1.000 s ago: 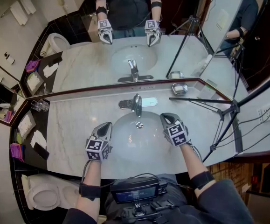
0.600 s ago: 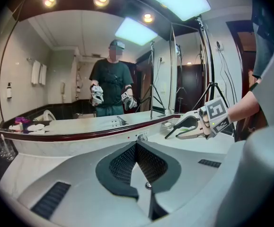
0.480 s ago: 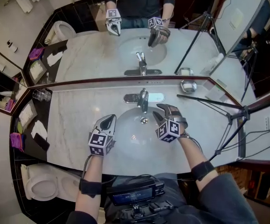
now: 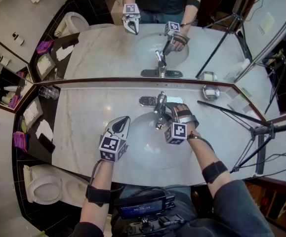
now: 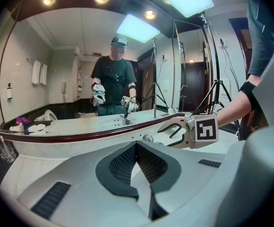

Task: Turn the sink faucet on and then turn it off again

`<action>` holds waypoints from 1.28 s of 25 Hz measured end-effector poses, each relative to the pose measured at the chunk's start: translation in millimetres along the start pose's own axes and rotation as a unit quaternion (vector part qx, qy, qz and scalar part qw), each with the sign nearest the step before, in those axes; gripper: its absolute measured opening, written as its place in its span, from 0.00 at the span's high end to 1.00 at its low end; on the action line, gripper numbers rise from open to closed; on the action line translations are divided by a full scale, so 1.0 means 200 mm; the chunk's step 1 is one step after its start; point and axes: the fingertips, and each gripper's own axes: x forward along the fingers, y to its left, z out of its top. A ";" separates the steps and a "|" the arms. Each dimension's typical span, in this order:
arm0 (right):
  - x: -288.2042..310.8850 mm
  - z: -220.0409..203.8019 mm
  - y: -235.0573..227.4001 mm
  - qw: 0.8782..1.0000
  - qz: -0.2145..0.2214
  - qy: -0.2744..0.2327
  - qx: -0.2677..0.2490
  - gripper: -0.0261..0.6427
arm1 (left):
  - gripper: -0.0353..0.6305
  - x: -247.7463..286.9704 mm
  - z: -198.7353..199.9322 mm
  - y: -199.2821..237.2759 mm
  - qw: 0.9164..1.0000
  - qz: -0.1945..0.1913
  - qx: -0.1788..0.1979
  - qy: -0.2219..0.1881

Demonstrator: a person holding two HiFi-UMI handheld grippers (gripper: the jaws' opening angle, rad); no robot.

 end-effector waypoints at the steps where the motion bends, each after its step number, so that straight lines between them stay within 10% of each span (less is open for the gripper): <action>1: 0.03 0.01 0.00 1.000 0.000 -0.002 -0.004 0.53 | 0.95 0.01 0.00 0.00 1.000 0.001 0.000 0.000; 32: 0.23 0.08 -0.11 1.000 0.013 0.008 -0.002 0.57 | 0.95 0.06 -0.09 0.02 1.000 -0.001 -0.013 0.010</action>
